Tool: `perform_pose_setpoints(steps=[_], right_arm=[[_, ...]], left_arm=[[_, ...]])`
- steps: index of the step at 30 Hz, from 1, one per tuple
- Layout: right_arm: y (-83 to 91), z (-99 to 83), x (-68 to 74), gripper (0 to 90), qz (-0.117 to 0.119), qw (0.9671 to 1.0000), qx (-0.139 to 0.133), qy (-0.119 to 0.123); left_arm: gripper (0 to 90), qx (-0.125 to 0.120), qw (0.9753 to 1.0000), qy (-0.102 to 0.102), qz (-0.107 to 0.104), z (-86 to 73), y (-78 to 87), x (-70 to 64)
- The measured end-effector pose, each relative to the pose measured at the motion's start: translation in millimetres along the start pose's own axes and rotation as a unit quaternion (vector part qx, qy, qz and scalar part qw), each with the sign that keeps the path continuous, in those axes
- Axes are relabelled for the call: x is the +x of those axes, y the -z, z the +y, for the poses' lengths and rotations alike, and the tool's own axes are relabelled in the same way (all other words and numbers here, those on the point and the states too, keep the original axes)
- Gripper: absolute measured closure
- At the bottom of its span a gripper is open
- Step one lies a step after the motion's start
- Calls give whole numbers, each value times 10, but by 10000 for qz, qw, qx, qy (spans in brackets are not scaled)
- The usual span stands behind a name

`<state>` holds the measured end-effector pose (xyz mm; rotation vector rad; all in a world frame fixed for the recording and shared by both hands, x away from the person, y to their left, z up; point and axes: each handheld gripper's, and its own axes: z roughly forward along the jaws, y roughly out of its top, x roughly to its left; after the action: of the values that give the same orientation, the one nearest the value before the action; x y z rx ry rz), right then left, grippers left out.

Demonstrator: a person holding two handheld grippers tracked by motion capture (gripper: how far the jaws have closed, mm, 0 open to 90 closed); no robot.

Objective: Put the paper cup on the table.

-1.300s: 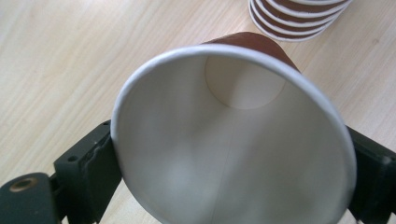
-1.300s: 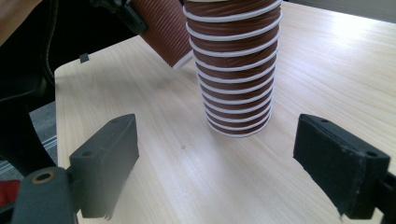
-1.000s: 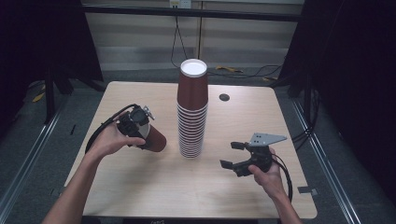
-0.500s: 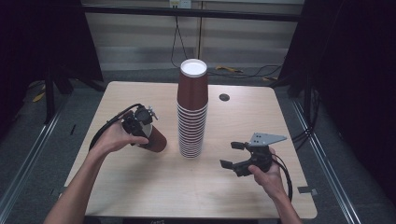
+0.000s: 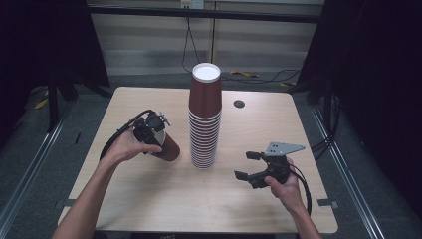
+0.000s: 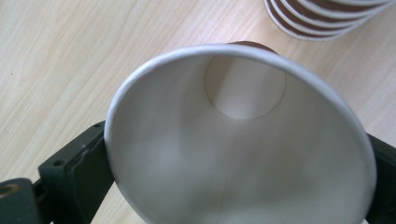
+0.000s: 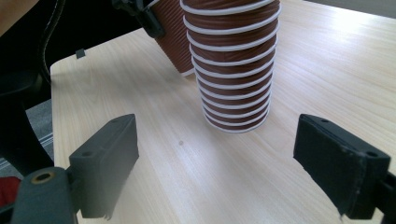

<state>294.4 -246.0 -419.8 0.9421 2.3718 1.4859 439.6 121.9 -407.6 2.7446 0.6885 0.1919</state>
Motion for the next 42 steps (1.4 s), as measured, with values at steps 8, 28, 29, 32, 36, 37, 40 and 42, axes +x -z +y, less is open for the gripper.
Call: perform_pose_setpoints(steps=[8, 28, 29, 32, 36, 37, 40, 42], right_arm=[[2, -5, -2, 140, 2, 10000, 7, 4], [2, -8, 2, 140, 2, 10000, 21, 6], [2, -7, 1, 140, -2, 10000, 16, 8], [5, -7, 0, 140, -9, 10000, 9, 9], [12, -7, -1, 140, -13, 10000, 5, 1], [12, -7, -1, 140, -13, 10000, 5, 1], [5, -9, -1, 140, -8, 10000, 14, 9], [0, -9, -2, 140, 0, 10000, 21, 5]], left_arm=[[42, -239, 9995, 52, -194, 37, -61, -1], [54, -328, 9988, 103, -339, -89, -206, 14], [52, -328, 9988, 103, -339, -89, -206, 14], [33, -276, 9992, 84, -268, -104, -240, 8], [235, -304, 9991, 99, -280, -155, -293, 15], [235, -341, 9988, 90, -338, -172, -309, 22], [140, -577, 9977, 188, -312, -220, -321, 12], [202, -739, 9952, 156, -625, -249, -314, 24]])
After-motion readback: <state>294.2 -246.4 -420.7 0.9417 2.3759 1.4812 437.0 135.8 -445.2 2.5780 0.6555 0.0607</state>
